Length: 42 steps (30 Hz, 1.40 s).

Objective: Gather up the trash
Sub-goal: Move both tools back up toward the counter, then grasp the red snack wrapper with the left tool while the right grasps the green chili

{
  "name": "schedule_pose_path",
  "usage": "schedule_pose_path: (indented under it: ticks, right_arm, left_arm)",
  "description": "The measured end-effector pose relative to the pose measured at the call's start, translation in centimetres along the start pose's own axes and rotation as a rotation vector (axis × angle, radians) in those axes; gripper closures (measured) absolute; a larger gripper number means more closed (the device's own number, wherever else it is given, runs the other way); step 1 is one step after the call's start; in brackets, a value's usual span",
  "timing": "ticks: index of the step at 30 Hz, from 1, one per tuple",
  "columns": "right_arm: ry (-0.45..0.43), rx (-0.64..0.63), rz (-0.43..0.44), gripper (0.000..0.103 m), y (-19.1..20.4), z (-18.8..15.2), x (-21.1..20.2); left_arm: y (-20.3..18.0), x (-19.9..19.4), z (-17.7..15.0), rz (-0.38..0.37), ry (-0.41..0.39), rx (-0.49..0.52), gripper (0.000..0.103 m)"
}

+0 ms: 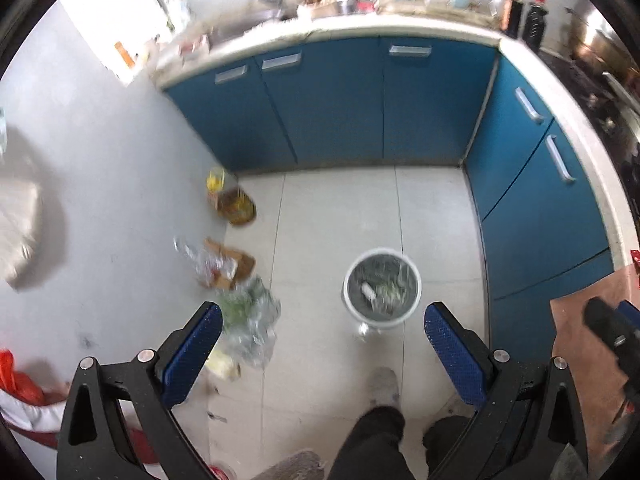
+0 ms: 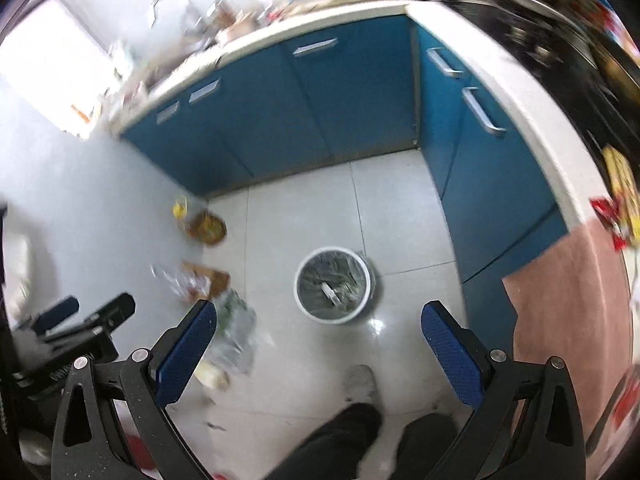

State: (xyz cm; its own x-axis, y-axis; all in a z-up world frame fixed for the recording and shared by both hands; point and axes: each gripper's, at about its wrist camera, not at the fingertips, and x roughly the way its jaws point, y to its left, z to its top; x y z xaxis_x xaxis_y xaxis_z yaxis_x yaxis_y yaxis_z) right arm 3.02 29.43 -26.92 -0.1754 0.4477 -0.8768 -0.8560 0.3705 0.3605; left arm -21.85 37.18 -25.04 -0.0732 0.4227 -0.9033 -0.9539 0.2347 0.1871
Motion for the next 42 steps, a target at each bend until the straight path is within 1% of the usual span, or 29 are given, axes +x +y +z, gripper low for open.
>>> schedule_pose_path:
  ticks: [1, 4, 6, 7, 8, 9, 10, 11, 12, 14, 15, 16, 18, 19, 21, 22, 25, 27, 29, 30, 31, 32, 33, 34, 35, 36, 37, 40, 42]
  right_arm:
    - [-0.013, 0.029, 0.004, 0.000, -0.9, 0.2, -0.6]
    - [-0.073, 0.147, -0.002, 0.000, -5.3, 0.5, -3.9]
    - [-0.119, 0.234, -0.035, 0.000, -9.6, 0.4, -6.6]
    - [-0.132, 0.265, -0.053, 0.000, -11.4, 0.3, -7.6]
    - [-0.151, 0.312, -0.080, 0.000, -14.1, 0.1, -8.9]
    - [-0.168, 0.361, -0.108, 0.000, -16.9, -0.3, -10.2]
    - [-0.179, 0.396, -0.129, 0.000, -18.9, -0.6, -11.1]
    - [-0.189, 0.442, -0.161, 0.000, -21.7, -1.2, -12.2]
    - [-0.190, 0.502, -0.206, 0.000, -25.0, -2.1, -13.4]
    - [-0.189, 0.593, -0.256, 0.000, -30.3, -3.3, -15.0]
    - [-0.192, 0.628, -0.279, 0.000, -32.3, -4.0, -15.7]
    - [-0.195, 0.671, -0.320, 0.003, -35.3, -5.1, -16.5]
    - [-0.185, 0.719, -0.376, 0.010, -39.6, -6.4, -16.7]
    - [-0.174, 0.739, -0.384, 0.015, -41.1, -6.8, -16.6]
    - [-0.133, 0.782, -0.392, 0.021, -45.0, -8.1, -16.0]
    - [-0.116, 0.799, -0.390, 0.025, -46.2, -8.6, -15.4]
    - [-0.085, 0.835, -0.381, 0.026, -48.6, -9.9, -13.6]
    - [-0.068, 0.838, -0.369, 0.027, -49.7, -9.9, -12.5]
    - [-0.056, 0.830, -0.354, 0.030, -50.2, -9.6, -11.5]
    - [-0.050, 0.823, -0.346, 0.032, -50.5, -9.5, -11.0]
    - [-0.045, 0.816, -0.339, 0.036, -50.6, -9.3, -10.7]
    - [-0.035, 0.803, -0.332, 0.043, -50.6, -9.1, -10.2]
    - [-0.020, 0.792, -0.328, 0.046, -50.8, -8.8, -9.7]
    - [-0.011, 0.786, -0.325, 0.051, -50.9, -8.7, -9.3]
    - [-0.012, 0.770, -0.341, 0.055, -50.9, -8.6, -9.1]
    - [-0.011, 0.755, -0.349, 0.063, -50.7, -8.3, -9.0]
    - [0.001, 0.740, -0.357, 0.074, -50.6, -8.2, -8.8]
    - [-0.025, 0.744, -0.365, 0.075, -50.5, -8.0, -9.1]
    - [-0.054, 0.744, -0.373, 0.075, -50.3, -7.9, -9.9]
  left_arm:
    - [-0.5, -0.3, 0.4, -0.006, -0.013, 0.006, 0.000]
    - [-3.8, -1.8, 1.7, -0.042, -0.048, 0.025, 0.000]
    - [-7.8, -2.7, 2.6, -0.080, -0.067, 0.063, 0.000]
    - [-9.3, -3.3, 2.9, -0.093, -0.067, 0.080, 0.000]
    - [-11.2, -3.6, 3.3, -0.114, -0.063, 0.105, 0.000]
    - [-14.4, -3.8, 3.5, -0.151, -0.051, 0.149, 0.000]
    - [-16.5, -4.0, 3.7, -0.170, -0.039, 0.178, 0.000]
    - [-19.6, -4.1, 3.7, -0.195, -0.017, 0.214, 0.000]
    - [-22.4, -4.2, 3.7, -0.218, 0.000, 0.245, 0.000]
    - [-27.0, -4.6, 3.5, -0.248, 0.019, 0.296, 0.000]
    - [-30.2, -4.5, 3.3, -0.273, 0.028, 0.338, 0.000]
    - [-32.3, -4.6, 3.3, -0.291, 0.041, 0.362, 0.000]
    - [-37.3, -3.9, 2.9, -0.332, 0.089, 0.430, 0.000]
    - [-39.2, -3.9, 2.8, -0.342, 0.103, 0.451, 0.000]
    - [-43.4, -3.0, 2.6, -0.333, 0.114, 0.499, 0.000]
    - [-44.4, -2.6, 2.9, -0.333, 0.118, 0.512, 0.000]
    - [-47.7, -1.0, 3.0, -0.336, 0.147, 0.539, 0.002]
    - [-49.1, -0.1, 3.0, -0.345, 0.167, 0.552, 0.014]
    - [-49.8, 0.5, 3.0, -0.363, 0.189, 0.556, 0.023]
    - [-49.9, 0.8, 3.0, -0.376, 0.199, 0.558, 0.030]
    - [-50.2, 1.0, 3.0, -0.392, 0.209, 0.560, 0.035]
    - [-50.4, 1.3, 3.0, -0.405, 0.221, 0.562, 0.050]
    - [-50.5, 1.6, 2.9, -0.414, 0.238, 0.565, 0.071]
    - [-50.6, 1.9, 3.1, -0.418, 0.250, 0.565, 0.081]
    - [-50.5, 2.1, 3.0, -0.429, 0.260, 0.563, 0.091]
    - [-50.4, 2.0, 3.0, -0.432, 0.255, 0.564, 0.095]
    - [-50.4, 1.9, 2.9, -0.429, 0.245, 0.566, 0.099]
    - [-50.1, 0.7, 3.0, -0.426, 0.202, 0.578, 0.101]
    - [-49.7, -0.7, 3.2, -0.421, 0.159, 0.586, 0.102]
